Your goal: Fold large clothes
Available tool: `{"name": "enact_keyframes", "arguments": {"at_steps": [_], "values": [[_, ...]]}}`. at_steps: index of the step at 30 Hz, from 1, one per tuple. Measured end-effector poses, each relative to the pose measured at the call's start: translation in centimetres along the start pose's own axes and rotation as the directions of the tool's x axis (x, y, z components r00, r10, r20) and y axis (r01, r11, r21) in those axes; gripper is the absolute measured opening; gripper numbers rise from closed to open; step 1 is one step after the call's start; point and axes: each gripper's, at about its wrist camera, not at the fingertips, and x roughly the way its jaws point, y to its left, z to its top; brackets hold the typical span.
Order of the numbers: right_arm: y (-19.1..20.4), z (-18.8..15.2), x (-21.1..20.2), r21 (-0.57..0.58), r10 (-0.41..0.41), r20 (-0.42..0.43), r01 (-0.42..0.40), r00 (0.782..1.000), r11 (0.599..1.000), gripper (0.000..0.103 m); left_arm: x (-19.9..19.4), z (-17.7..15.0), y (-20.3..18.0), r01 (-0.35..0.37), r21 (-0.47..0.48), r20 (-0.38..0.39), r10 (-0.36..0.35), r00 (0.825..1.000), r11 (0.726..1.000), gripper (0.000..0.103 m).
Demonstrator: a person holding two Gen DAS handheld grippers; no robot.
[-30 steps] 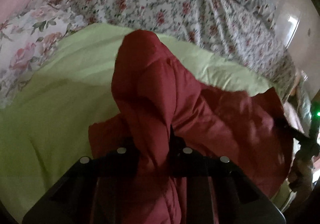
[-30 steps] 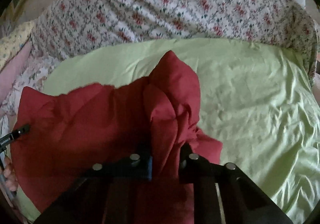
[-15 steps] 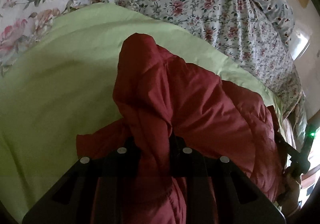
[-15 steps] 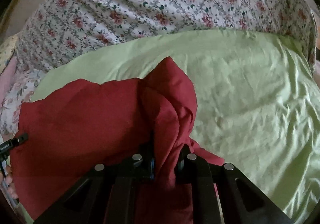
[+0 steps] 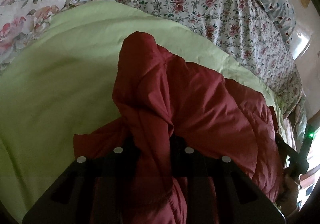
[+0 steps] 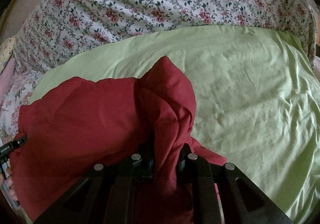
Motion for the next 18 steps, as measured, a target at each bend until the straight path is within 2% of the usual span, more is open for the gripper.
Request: {"name": "enact_keyframes", "arguments": {"at_steps": [2, 4, 9, 11, 13, 18], "values": [[-0.1, 0.0, 0.1, 0.008, 0.007, -0.005, -0.007, 1.000, 1.000, 0.015, -0.5, -0.1, 0.3, -0.001, -0.021, 0.013, 0.001, 1.000, 1.000, 0.037], [-0.2, 0.0, 0.2, 0.012, 0.010, -0.007, -0.010, 1.000, 1.000, 0.015, -1.1, -0.2, 0.5, 0.011, -0.041, 0.030, -0.010, 0.999, 0.999, 0.044], [-0.2, -0.1, 0.3, 0.008, 0.004, -0.008, -0.004, 1.000, 1.000, 0.016, -2.0, -0.3, 0.8, 0.005, -0.061, 0.042, -0.002, 0.999, 0.998, 0.049], [-0.2, -0.1, 0.3, 0.009, 0.005, -0.008, -0.005, 1.000, 1.000, 0.017, -2.9, -0.4, 0.4, -0.017, -0.055, 0.056, 0.020, 0.998, 0.998, 0.068], [-0.2, -0.1, 0.3, 0.011, 0.005, -0.008, -0.005, 1.000, 1.000, 0.017, -4.5, -0.8, -0.2, -0.021, -0.038, 0.096, 0.025, 0.995, 0.999, 0.076], [-0.2, -0.1, 0.5, 0.011, 0.002, -0.011, -0.002, 1.000, 1.000, 0.021, -8.2, -2.5, -2.2, -0.013, 0.037, 0.159, 0.007, 0.987, 0.999, 0.076]]}}
